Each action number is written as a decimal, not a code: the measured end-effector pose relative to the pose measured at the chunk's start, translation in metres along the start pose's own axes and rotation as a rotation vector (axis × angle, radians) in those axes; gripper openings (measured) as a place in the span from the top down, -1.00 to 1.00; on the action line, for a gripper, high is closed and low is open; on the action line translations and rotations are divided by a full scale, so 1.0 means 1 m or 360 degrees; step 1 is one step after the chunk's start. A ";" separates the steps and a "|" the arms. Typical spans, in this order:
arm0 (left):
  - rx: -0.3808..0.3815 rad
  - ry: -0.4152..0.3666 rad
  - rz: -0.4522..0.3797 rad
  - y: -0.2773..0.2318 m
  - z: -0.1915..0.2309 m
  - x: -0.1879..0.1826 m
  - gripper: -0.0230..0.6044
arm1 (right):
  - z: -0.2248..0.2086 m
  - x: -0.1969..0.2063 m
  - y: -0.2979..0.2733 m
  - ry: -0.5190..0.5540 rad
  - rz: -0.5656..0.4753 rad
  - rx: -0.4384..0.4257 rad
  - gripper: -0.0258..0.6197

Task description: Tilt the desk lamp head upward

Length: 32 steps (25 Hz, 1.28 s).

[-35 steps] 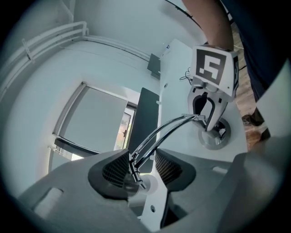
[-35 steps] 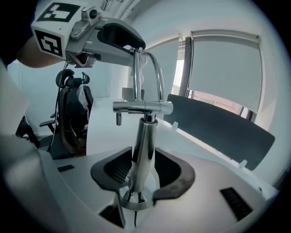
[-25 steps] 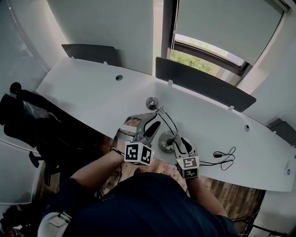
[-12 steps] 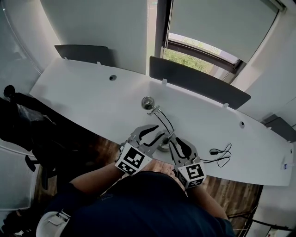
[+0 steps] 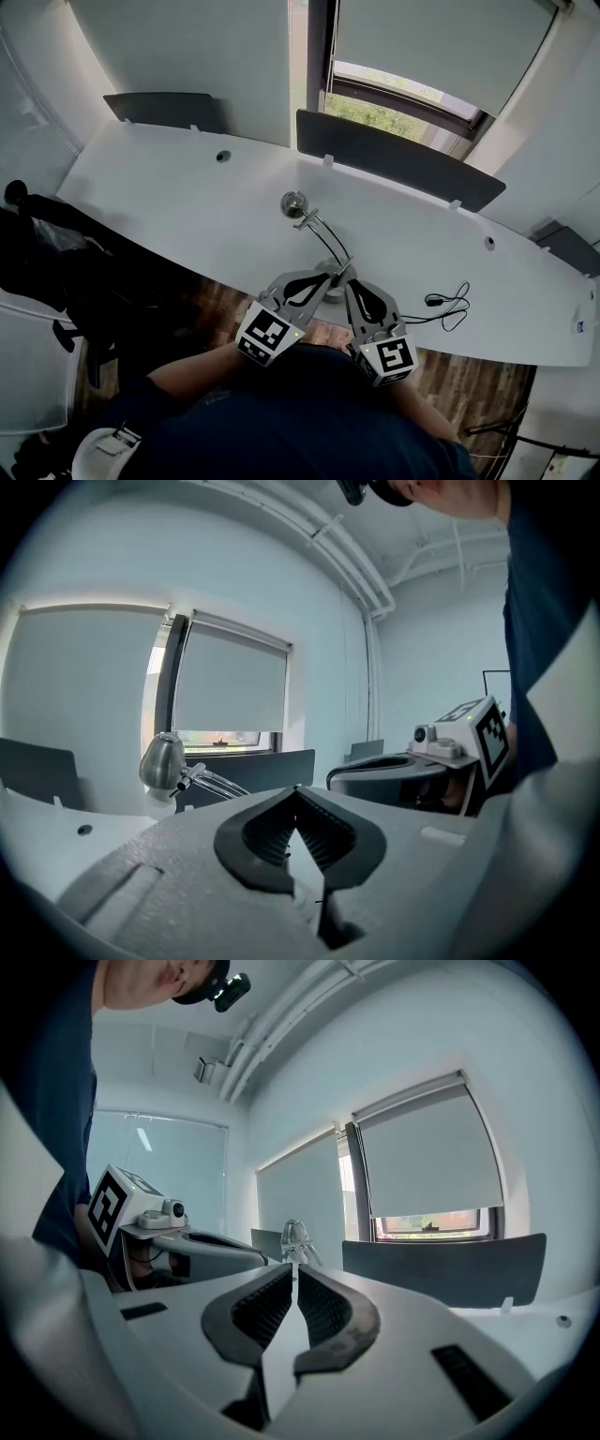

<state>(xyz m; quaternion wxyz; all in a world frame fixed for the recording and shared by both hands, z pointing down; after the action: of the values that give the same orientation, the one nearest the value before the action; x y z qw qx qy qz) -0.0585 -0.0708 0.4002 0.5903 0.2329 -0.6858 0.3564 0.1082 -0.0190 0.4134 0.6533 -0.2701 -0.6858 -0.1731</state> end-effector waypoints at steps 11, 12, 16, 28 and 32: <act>0.0097 0.0027 -0.0024 0.004 -0.014 0.005 0.91 | 0.002 0.004 -0.001 0.0012 -0.0009 -0.0040 0.89; 0.0098 0.0027 -0.0021 0.004 -0.013 0.005 0.91 | 0.002 0.004 -0.001 0.0009 -0.0007 -0.0042 0.89; 0.0103 0.0028 -0.0016 0.004 -0.012 0.007 0.91 | 0.003 0.005 -0.003 0.0003 0.0003 -0.0058 0.89; 0.0097 0.0006 -0.0037 0.007 -0.011 0.006 0.91 | 0.005 0.005 -0.004 0.0012 0.0040 -0.0070 0.89; 0.0084 0.0009 -0.0023 0.008 -0.010 0.008 0.91 | 0.004 0.005 -0.004 0.0023 0.0014 -0.0086 0.89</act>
<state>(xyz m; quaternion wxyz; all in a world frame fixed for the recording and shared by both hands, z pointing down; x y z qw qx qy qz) -0.0590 -0.0573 0.4064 0.5883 0.2523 -0.6729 0.3708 0.1024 -0.0189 0.4184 0.6514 -0.2895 -0.6750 -0.1906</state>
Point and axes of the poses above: the fingertips, and each gripper's own axes: y backward along the fingers, z to its left, x out of its underside, the point moved 10 cm from there along y, backward along the fingers, and after that the axes turned 10 degrees about -x, right-handed, at the moved point
